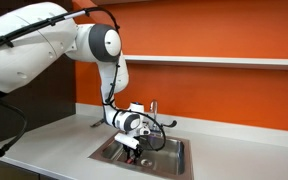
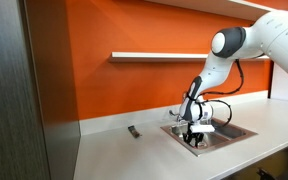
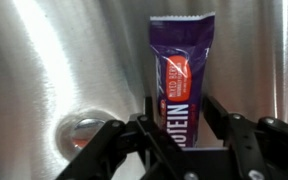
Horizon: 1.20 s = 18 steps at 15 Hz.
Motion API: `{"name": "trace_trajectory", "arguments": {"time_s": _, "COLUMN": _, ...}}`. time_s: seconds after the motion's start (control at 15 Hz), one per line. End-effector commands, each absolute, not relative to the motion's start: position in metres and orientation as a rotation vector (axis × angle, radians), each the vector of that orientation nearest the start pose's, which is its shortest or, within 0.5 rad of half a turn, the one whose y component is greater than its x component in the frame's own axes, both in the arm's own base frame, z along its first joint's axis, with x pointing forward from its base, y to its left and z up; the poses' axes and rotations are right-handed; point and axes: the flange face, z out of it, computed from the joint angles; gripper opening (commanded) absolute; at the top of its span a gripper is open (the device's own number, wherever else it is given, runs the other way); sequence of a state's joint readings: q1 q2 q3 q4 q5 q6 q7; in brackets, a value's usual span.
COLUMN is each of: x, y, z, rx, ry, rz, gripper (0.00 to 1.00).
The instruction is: Put the purple chocolate bar inside the sink
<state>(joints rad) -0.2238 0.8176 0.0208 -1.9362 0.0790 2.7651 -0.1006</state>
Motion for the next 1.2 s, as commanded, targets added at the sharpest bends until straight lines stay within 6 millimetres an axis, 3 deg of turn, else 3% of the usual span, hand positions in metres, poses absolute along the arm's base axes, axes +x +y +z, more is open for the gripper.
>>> {"name": "trace_trajectory", "arguments": {"time_s": 0.0, "x": 0.588, "y": -0.122, "z": 0.067, "rx": -3.076, "ry": 0.279, "rz": -0.014, "gripper": 0.88}}
{"name": "trace_trajectory", "arguments": {"time_s": 0.13, "x": 0.586, "y": -0.121, "z": 0.074, "rx": -3.082, "ry": 0.279, "rz": -0.021, "gripper": 0.99}}
{"name": "trace_trajectory", "arguments": {"time_s": 0.67, "x": 0.573, "y": -0.106, "z": 0.125, "rx": -3.126, "ry": 0.292, "rz": -0.086, "gripper": 1.00}}
{"name": "trace_trajectory", "arguments": {"time_s": 1.13, "x": 0.542, "y": -0.079, "z": 0.175, "rx": -3.165, "ry": 0.256, "rz": -0.086, "gripper": 1.00}}
